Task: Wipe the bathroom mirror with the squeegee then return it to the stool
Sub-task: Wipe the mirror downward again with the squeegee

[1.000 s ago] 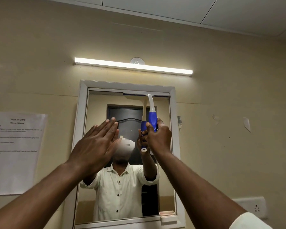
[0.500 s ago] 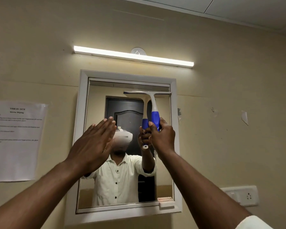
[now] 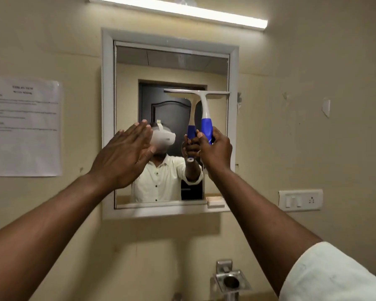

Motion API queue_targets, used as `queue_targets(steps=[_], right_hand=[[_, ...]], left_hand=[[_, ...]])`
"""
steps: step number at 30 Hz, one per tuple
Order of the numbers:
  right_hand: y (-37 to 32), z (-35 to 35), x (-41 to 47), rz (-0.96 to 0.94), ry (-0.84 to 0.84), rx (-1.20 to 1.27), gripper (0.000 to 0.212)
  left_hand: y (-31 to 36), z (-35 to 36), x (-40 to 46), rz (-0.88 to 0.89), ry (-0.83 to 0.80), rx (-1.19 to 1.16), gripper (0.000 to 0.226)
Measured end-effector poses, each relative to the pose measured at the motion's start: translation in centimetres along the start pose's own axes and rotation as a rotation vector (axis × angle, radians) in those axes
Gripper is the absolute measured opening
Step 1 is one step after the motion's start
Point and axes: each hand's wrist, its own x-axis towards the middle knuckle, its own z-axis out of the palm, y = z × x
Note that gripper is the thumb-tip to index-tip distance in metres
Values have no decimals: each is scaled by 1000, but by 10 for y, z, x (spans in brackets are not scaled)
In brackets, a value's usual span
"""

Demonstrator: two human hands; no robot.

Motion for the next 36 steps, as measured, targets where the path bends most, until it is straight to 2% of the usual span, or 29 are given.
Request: queue_targets(steps=[6, 12, 16, 22, 29, 36], right_hand=[[23, -8, -29, 35, -2, -54, 18], [41, -16, -66, 76, 6, -101, 18], [54, -19, -98, 177, -22, -58, 31], [74, -24, -137, 292, -25, -55, 41], [88, -35, -173, 350, -33, -93, 32], [95, -43, -195, 408, -61, -122, 14]], left_hand=[[-1, 2, -26, -21, -53, 9, 69], [-1, 7, -47, -29, -101, 23, 68], [-3, 14, -62, -29, -138, 39, 63], [-1, 22, -81, -46, -191, 17, 70], [1, 35, -101, -35, -219, -4, 64], [7, 48, -116, -33, -227, -32, 66]])
